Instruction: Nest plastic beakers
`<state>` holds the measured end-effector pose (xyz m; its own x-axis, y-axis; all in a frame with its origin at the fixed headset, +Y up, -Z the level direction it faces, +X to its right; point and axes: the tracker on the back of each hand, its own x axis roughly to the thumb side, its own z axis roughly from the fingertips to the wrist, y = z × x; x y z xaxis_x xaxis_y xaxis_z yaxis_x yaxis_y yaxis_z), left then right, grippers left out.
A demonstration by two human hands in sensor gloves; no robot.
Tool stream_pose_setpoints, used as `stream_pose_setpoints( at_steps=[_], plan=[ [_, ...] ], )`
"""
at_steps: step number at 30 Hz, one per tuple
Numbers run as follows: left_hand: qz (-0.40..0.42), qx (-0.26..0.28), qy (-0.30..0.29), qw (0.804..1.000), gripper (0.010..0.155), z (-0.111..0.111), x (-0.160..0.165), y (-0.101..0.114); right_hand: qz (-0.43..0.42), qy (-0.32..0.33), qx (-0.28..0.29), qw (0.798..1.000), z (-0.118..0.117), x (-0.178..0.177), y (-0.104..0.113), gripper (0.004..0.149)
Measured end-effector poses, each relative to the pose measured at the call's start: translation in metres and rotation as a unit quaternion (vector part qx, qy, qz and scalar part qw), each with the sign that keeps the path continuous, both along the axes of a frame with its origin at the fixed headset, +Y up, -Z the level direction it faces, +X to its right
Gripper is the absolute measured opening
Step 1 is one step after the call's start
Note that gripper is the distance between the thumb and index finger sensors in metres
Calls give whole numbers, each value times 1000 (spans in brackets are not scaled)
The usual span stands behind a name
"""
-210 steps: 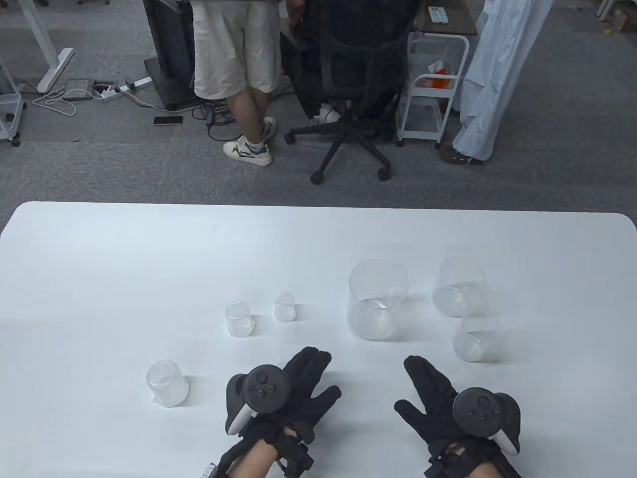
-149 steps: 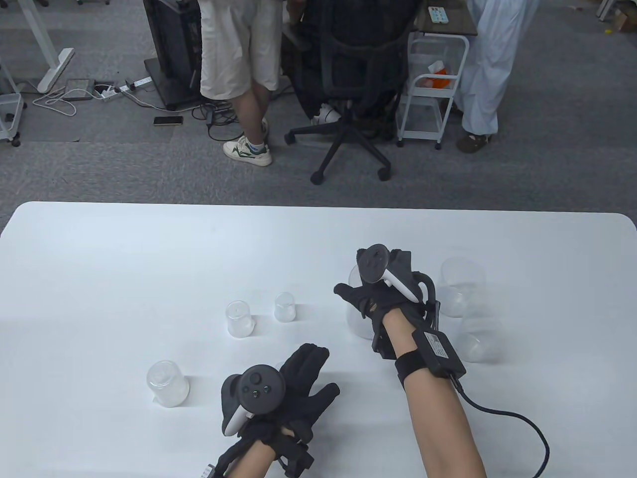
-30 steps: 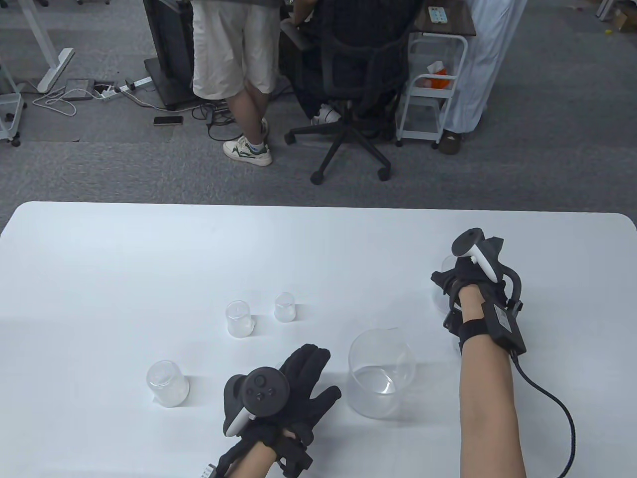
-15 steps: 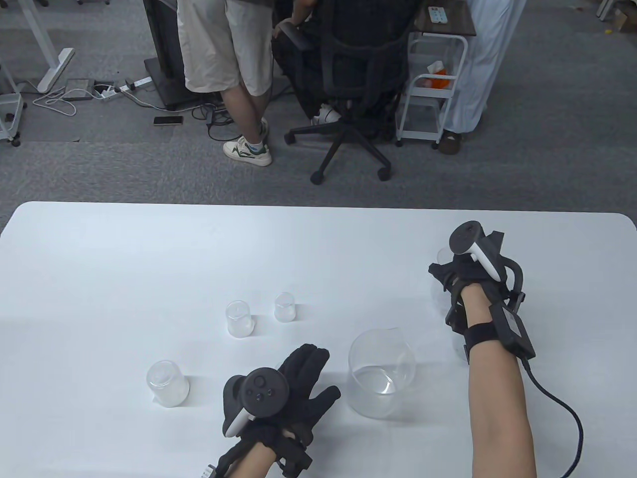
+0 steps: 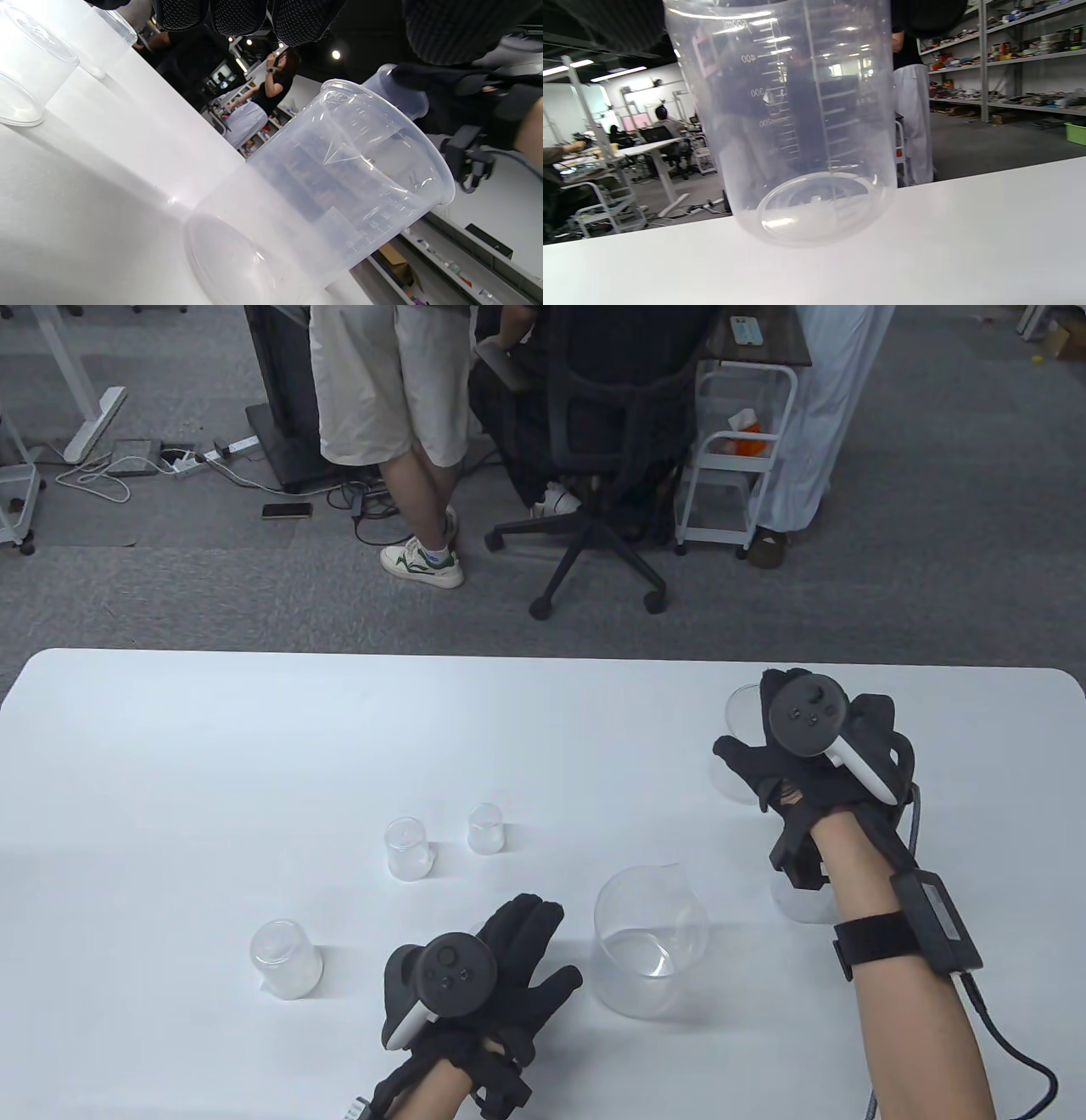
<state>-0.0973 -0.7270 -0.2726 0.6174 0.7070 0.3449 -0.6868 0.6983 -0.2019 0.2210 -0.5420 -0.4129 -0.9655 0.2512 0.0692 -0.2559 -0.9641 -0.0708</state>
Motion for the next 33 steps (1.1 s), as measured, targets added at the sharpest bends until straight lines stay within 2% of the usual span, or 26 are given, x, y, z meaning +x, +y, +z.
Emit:
stream_pose_setpoints(
  at_steps=[3, 7, 16, 23, 33],
  plan=[
    [-1, -2, -1, 1000, 79, 0, 1, 0, -15, 37, 14, 999, 21, -11, 11, 91],
    [-3, -3, -3, 1000, 79, 0, 2, -1, -15, 80, 21, 996, 45, -24, 14, 91],
    [-3, -5, -3, 1000, 79, 0, 3, -1, -9, 163, 16, 986, 91, -51, -7, 91],
    [-2, -5, -3, 1000, 79, 0, 3, -1, 3, 196, 0, 981, 107, -65, -33, 91],
    [-3, -6, -4, 1000, 79, 0, 3, -1, 37, 207, -24, 977, 113, -75, -74, 91]
  ],
)
